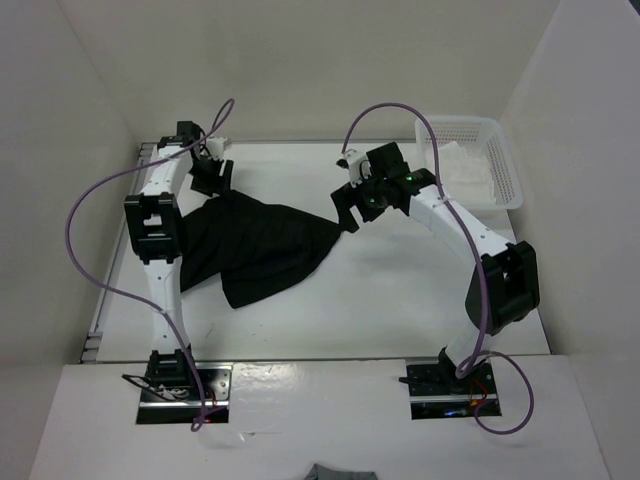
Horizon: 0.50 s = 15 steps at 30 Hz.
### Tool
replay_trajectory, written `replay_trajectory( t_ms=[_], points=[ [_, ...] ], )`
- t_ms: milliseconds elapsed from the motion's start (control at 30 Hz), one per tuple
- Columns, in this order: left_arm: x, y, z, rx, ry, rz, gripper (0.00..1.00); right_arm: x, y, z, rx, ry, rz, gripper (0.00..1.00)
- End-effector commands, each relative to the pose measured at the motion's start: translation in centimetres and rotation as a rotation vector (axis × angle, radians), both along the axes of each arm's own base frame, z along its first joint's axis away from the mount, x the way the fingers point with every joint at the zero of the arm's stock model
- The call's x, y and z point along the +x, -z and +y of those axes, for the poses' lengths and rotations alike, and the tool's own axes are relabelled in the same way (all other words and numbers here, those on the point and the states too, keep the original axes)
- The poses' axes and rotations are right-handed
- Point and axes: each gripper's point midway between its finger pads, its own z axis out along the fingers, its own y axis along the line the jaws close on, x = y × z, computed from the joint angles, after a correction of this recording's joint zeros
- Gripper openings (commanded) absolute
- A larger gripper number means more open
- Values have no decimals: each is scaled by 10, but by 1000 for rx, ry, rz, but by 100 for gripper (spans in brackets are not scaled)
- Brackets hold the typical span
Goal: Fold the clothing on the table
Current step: Flatten the skirt out
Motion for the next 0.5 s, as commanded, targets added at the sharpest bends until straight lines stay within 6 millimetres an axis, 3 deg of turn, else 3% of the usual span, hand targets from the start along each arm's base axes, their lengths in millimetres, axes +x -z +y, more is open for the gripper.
replay_trajectory(
  t_ms=[0,133,267,467],
  points=[
    [7,-12,-7,-31,48,-20,72,-1,-19,0,29,-17,-50,95],
    [2,-11,-16,-82,86,12,71,-4,-19,-1,30,-17,-51,95],
    [-19,-2,-27,-150,144,113,68,-3,-23,-3,27,-11,-62,95],
    [-31,2,-23,-125,160,162,66,-4,-32,-1,45,-17,-86,95]
  ],
)
